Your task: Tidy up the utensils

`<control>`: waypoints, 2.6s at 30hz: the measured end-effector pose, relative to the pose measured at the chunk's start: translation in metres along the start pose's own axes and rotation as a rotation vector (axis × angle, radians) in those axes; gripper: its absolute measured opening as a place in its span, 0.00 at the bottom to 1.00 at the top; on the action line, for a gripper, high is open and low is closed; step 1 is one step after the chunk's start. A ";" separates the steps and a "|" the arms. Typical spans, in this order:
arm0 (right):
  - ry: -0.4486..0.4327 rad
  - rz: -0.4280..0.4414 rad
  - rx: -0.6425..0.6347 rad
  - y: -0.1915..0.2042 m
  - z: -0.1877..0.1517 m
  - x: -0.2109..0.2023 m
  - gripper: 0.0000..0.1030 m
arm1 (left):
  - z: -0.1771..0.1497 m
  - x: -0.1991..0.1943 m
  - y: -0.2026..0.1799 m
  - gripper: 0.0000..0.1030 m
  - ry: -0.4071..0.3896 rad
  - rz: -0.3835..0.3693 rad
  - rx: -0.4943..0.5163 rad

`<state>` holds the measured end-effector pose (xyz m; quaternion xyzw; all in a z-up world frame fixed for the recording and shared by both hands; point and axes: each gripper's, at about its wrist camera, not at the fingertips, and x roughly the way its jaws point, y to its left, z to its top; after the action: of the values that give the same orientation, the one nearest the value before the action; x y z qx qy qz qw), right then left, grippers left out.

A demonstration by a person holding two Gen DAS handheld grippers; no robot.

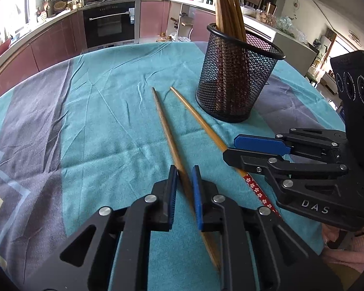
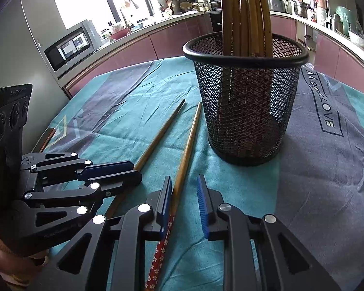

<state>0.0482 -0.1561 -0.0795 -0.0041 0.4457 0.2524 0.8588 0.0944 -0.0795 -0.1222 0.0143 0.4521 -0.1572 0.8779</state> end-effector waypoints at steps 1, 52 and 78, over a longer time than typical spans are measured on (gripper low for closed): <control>0.000 -0.001 -0.001 0.000 0.000 0.001 0.18 | 0.002 0.001 0.000 0.14 0.001 0.001 0.001; -0.069 0.107 0.037 -0.001 0.005 -0.017 0.06 | 0.016 -0.005 -0.002 0.07 -0.037 0.012 -0.004; -0.195 0.142 0.027 -0.001 0.013 -0.066 0.06 | 0.022 -0.064 0.003 0.07 -0.158 -0.091 -0.047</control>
<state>0.0269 -0.1822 -0.0212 0.0636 0.3627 0.3056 0.8781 0.0778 -0.0636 -0.0589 -0.0393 0.3853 -0.1872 0.9028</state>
